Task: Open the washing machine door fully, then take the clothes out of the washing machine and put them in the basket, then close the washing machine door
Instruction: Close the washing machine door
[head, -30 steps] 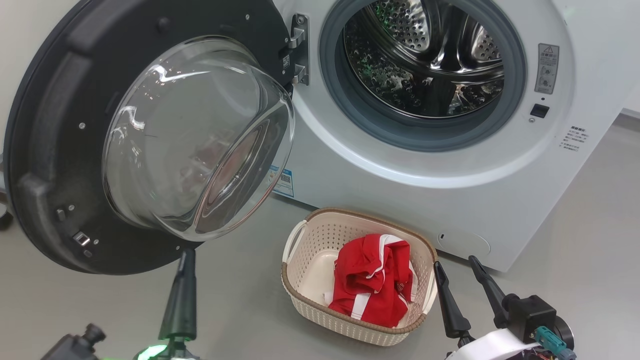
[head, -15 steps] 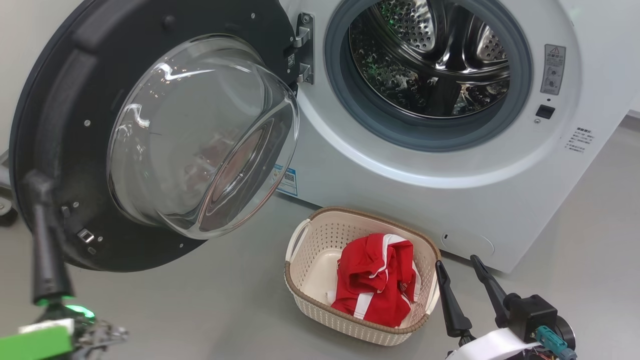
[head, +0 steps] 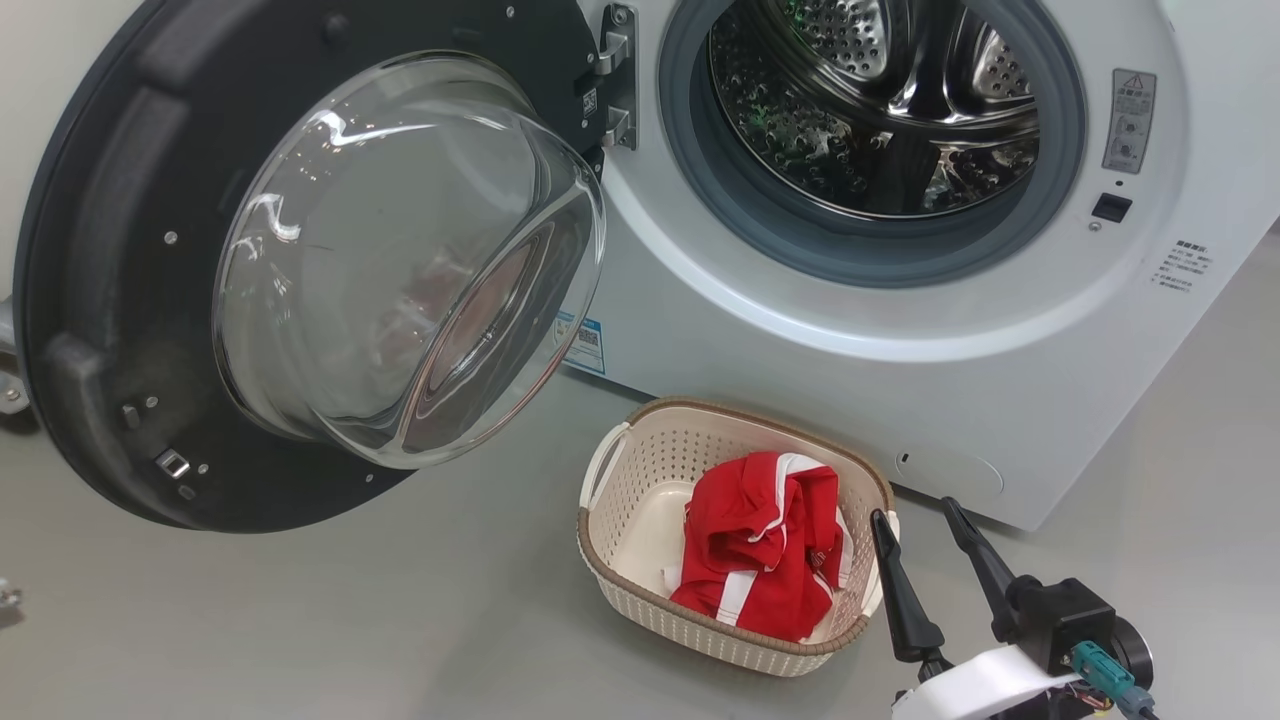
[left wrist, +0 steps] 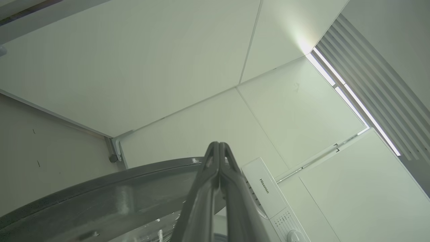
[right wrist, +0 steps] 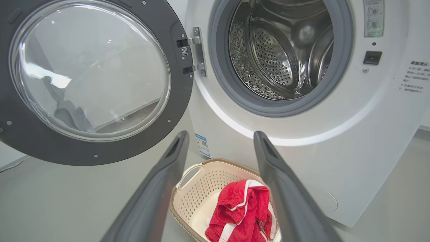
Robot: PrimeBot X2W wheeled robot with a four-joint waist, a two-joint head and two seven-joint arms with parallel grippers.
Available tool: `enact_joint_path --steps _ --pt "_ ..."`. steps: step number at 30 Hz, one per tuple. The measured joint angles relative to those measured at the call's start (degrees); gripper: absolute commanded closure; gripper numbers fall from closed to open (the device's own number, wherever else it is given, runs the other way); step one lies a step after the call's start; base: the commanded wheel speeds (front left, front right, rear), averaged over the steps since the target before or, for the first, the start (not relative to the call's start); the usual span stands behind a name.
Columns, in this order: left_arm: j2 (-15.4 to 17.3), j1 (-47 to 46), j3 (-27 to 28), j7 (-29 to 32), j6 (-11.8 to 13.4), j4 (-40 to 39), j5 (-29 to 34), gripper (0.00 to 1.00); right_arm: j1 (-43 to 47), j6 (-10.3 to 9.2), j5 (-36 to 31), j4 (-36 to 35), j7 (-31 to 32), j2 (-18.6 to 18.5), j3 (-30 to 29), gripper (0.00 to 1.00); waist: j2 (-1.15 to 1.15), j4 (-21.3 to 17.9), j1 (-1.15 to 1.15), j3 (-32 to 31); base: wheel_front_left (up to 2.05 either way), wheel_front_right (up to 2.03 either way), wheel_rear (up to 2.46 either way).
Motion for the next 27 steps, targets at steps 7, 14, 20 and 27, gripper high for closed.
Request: enact_joint_path --steps 7,14,20,27 --pt "4.28 -4.59 2.37 4.98 3.71 9.6 -6.45 1.0 -1.3 0.07 -1.14 0.02 0.0 -0.08 0.07 0.0 0.0 -0.49 0.0 1.47 0.0 0.0 0.0" --pt "6.93 -9.01 1.34 10.18 7.44 18.29 -9.93 1.0 -1.71 0.1 -1.96 0.07 0.0 -0.31 0.0 0.0 0.0 -1.21 0.0 2.97 0.0 0.0 0.0" --pt "8.31 -12.28 2.1 12.04 8.67 24.66 -12.2 1.0 -2.9 0.67 -2.08 0.15 0.0 -0.47 -0.14 0.0 0.0 -1.87 0.0 4.2 0.0 0.0 0.0" --pt "9.4 -14.17 -0.37 16.3 9.06 29.74 -12.22 1.0 -3.42 1.1 -2.42 0.27 0.0 -0.57 -0.73 0.0 0.0 -2.45 0.0 5.24 0.0 0.0 0.0"
